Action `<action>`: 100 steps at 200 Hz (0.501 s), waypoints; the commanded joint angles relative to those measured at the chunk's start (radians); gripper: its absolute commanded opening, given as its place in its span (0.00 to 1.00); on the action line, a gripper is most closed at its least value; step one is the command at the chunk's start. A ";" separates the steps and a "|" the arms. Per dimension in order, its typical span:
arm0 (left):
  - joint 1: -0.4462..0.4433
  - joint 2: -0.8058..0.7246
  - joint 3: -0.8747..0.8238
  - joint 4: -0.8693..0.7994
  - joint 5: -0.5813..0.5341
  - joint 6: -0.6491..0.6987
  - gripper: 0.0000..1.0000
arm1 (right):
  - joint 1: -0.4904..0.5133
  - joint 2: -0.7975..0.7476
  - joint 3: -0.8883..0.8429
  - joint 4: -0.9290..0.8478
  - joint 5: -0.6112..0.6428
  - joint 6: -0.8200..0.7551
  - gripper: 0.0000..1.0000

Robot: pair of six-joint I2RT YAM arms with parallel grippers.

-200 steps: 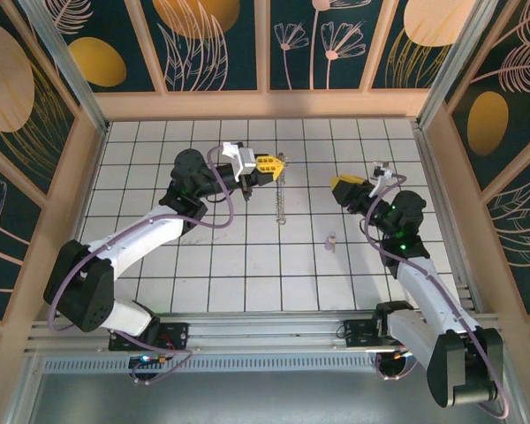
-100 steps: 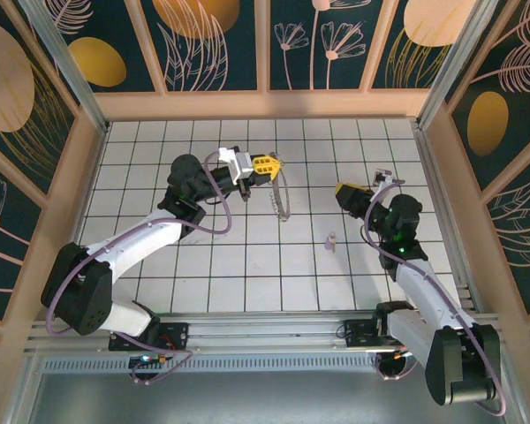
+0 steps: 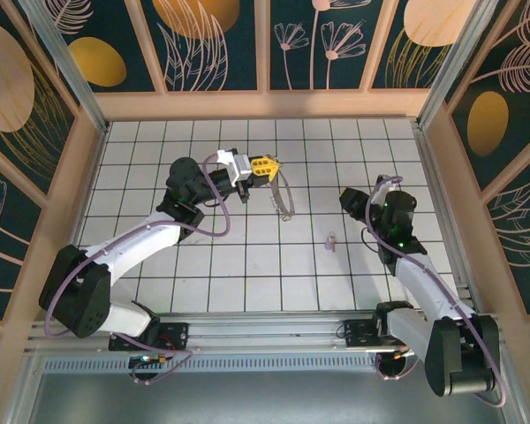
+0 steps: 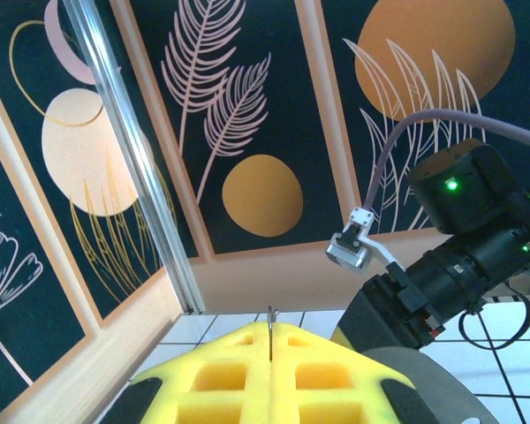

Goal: Put the keys on the keyring

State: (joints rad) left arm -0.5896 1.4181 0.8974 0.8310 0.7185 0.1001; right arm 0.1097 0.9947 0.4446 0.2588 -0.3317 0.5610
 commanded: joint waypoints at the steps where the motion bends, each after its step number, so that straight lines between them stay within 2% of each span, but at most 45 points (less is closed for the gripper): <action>1: -0.006 -0.037 -0.030 0.078 -0.023 -0.028 0.00 | -0.007 0.031 0.043 -0.154 0.085 0.022 0.42; 46: -0.006 -0.050 -0.076 0.100 -0.037 -0.069 0.00 | 0.013 0.089 0.020 -0.224 0.129 0.027 0.40; 100: -0.005 -0.056 -0.107 0.131 -0.037 -0.096 0.00 | 0.134 0.201 0.032 -0.261 0.264 0.107 0.38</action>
State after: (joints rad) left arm -0.5896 1.3930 0.8028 0.8722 0.6895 0.0322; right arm 0.1928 1.1542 0.4557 0.0402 -0.1558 0.6071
